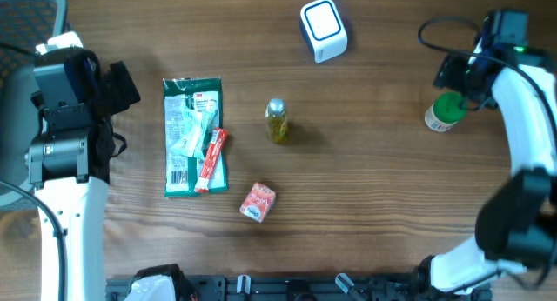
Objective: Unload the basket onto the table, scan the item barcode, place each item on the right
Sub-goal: 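Move the jar right and set it down on the table's right side, then swing the right gripper to the yellow Vim bottle and grasp it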
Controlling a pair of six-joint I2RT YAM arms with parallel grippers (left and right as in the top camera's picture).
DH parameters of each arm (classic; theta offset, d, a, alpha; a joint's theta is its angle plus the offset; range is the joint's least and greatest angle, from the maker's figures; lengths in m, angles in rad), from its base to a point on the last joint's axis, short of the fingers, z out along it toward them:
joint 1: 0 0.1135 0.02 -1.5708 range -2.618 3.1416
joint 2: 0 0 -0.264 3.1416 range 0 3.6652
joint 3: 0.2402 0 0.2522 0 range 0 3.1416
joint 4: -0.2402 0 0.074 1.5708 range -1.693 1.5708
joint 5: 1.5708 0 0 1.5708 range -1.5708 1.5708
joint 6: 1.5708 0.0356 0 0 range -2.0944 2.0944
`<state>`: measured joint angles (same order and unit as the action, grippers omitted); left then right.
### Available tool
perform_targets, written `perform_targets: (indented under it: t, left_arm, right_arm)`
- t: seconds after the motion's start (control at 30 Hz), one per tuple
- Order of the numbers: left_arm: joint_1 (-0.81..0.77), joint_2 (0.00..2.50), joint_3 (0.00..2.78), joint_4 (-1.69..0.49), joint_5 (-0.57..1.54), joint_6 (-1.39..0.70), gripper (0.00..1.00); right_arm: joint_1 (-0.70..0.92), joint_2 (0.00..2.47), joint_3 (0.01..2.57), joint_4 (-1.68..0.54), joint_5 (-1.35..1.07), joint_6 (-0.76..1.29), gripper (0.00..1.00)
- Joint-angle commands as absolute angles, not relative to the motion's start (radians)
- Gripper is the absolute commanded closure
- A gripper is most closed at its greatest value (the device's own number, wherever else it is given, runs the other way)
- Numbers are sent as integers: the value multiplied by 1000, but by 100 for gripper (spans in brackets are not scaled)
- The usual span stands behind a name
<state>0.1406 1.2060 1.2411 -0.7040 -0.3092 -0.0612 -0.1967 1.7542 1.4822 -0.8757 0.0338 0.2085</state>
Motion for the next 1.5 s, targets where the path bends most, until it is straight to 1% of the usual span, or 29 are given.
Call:
perform_targets:
  t: [0.0,0.1,0.13,0.2,0.3,0.33,0.4,0.43,0.5,0.53,0.7,0.9,1.0,1.13,1.2,1.3,1.33,1.37,1.4,1.47]
  left_arm:
    - [146,1207,1245,-702,-304,-59,0]
    - [146,1207,1245,-701,-304,-59,0]
    - [146,1207,1245,-701,-304,-59,0]
    - [146,1207,1245,-701,-304,-59,0]
    - [146,1207,1245,-701,-304,-60,0]
    - [146,1207,1245,-701,-304,-59,0]
    - [146,1207,1245,-701,-304,-59,0]
    - [146,1207,1245,-701,-304,-60,0]
    - [146,1207,1245,-701,-304,-59,0]
    - [146,1207,1245,-701,-304,-59,0]
    - [146,1207,1245,-701,-304,-59,0]
    - [146,1207,1245,-701,-304,-59,0]
    - [146,1207,1245,-701,-304,-59,0]
    - [146,1207,1245,-701,-304,-60,0]
    - [146,1207,1245,-701,-304,-59,0]
    - [146,1207,1245,-701,-304,-60,0]
    - [146,1207,1245,-701,-304,-59,0]
    - [146,1207,1245,-701,-304,-59,0]
    - [146,1207,1245,-701,-304,-59,0]
    - [146,1207,1245,-701,-304,-59,0]
  right_arm:
    - [-139,1649,1508,-898,-265,209,18]
    - [-46,1639,1505,-954,-402,210,16]
    - [-4,1640,1495,-962,-413,213,15]
    - [85,1641,1475,-962,-410,230,17]
    - [221,1646,1471,-938,-348,317,18]
    - [273,1645,1471,-919,-301,326,19]
    - [366,1645,1471,-881,-195,388,18]
    - [416,1646,1471,-860,-135,408,16]
    - [499,1645,1471,-801,-35,411,10]
    - [549,1646,1471,-755,-18,412,0]
    - [638,1663,1470,-656,-41,456,0]
    - [707,1760,1470,-645,100,584,0]
    - [717,1822,1470,-639,109,606,1]
    - [717,1885,1470,-647,109,604,11]
    - [717,1908,1470,-652,110,603,19]
    - [717,1913,1470,-663,110,594,22]
    - [717,1913,1470,-666,110,567,26]
    - [717,1913,1470,-670,110,514,38]
    - [716,1913,1470,-673,110,493,46]
    - [712,1913,1470,-676,109,489,48]
